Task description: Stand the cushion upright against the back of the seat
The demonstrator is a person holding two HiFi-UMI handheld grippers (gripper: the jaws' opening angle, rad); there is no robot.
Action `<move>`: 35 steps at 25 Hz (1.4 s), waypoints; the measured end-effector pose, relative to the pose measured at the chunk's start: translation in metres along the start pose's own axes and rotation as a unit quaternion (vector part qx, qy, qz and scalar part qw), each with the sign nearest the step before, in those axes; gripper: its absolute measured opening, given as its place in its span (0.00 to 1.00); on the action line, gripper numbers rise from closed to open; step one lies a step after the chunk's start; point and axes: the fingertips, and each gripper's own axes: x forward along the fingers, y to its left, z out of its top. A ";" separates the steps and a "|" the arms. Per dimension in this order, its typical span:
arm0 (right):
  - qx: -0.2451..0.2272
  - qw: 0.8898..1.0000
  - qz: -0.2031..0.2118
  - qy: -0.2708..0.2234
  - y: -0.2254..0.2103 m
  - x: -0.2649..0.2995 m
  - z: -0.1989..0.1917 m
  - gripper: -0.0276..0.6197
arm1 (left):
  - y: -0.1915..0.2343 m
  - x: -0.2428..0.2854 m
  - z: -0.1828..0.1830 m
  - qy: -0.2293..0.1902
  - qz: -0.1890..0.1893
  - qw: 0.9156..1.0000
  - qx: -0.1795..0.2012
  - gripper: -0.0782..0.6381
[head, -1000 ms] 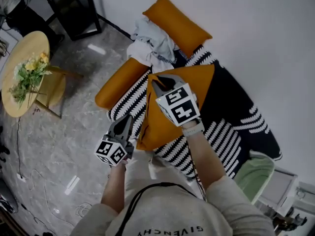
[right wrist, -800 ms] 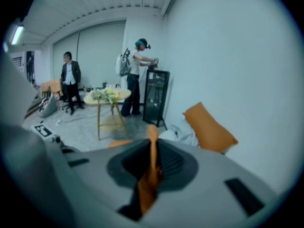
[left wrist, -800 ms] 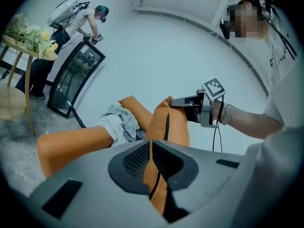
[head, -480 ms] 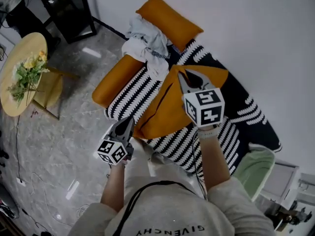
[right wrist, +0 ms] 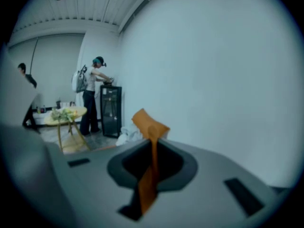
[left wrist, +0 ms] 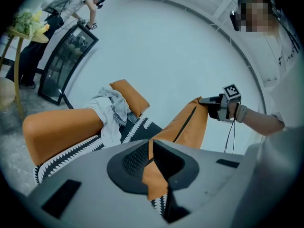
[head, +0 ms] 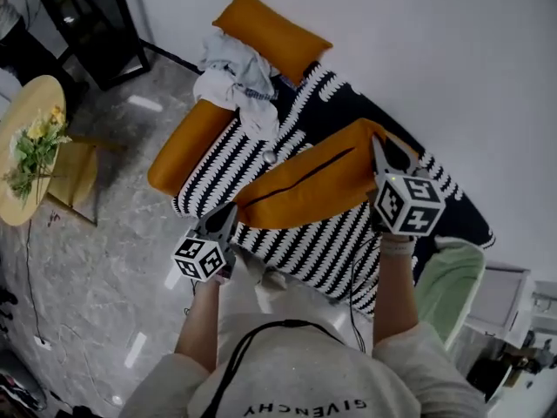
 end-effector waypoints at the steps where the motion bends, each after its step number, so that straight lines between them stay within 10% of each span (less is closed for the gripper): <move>1: 0.009 1.000 -0.012 -0.001 -0.012 -0.006 -0.004 0.11 | -0.001 0.005 -0.005 0.011 -0.003 1.000 -0.001 0.16; 14: 0.048 0.991 -0.127 0.001 -0.130 -0.071 -0.063 0.11 | 0.028 0.038 -0.070 0.082 0.049 0.995 -0.009 0.38; 23: 0.017 0.987 -0.155 0.025 -0.161 -0.089 -0.092 0.11 | 0.043 0.069 -0.093 0.081 0.066 0.991 -0.087 0.45; 35: -0.029 0.979 -0.192 0.061 -0.198 -0.138 -0.155 0.11 | -0.002 0.110 -0.080 0.082 0.006 0.994 -0.068 0.44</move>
